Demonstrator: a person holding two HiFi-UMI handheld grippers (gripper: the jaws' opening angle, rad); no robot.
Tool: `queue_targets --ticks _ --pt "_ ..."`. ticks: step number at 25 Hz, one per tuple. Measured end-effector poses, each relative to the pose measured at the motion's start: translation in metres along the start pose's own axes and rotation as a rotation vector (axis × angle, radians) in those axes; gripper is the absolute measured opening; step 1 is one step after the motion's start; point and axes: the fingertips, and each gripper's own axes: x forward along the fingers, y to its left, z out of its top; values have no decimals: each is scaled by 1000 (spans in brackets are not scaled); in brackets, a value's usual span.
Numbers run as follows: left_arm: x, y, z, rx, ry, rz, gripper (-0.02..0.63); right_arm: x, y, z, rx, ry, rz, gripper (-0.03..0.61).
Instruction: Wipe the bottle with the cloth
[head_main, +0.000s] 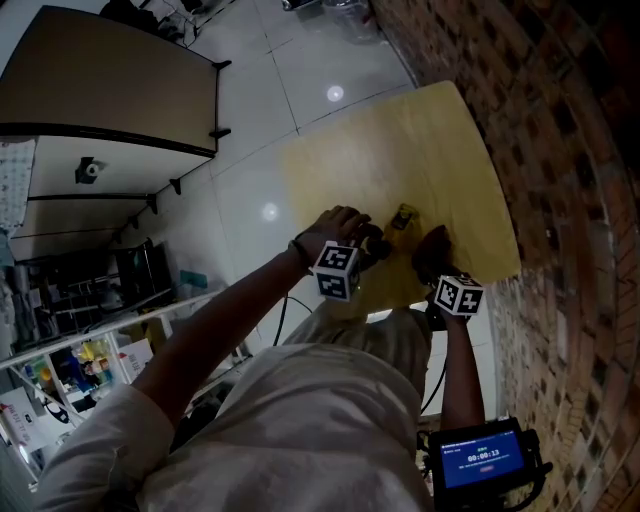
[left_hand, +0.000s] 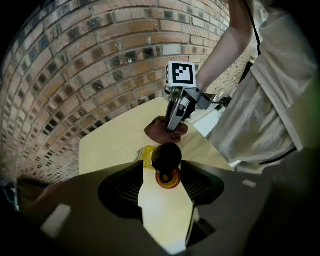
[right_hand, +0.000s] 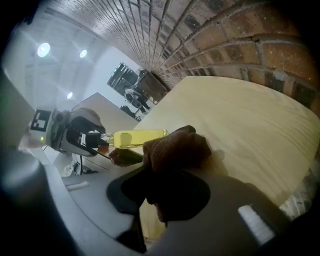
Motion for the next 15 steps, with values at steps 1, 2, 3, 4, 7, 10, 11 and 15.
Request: queue_targets --ticks 1,2,3,4,7,10,11,15 --pt "3 -2 1 14 9 39 255 1 1 2 -2 -2 -2 72" --pt "7 -4 2 23 22 70 255 2 2 3 -4 -4 -4 72" --pt "12 -5 3 27 37 97 253 2 3 5 -6 -7 -6 72" --pt "17 -5 3 26 51 124 247 2 5 7 -8 -11 -5 72" --pt "27 0 3 5 81 196 204 3 12 11 -15 -22 8 72" --pt "26 5 4 -36 92 201 190 0 15 12 -23 -32 4 72" --pt "25 6 5 -57 92 188 187 -1 15 12 -26 -37 1 72" --pt "16 12 14 -219 74 99 182 -9 22 16 -33 -85 26 72"
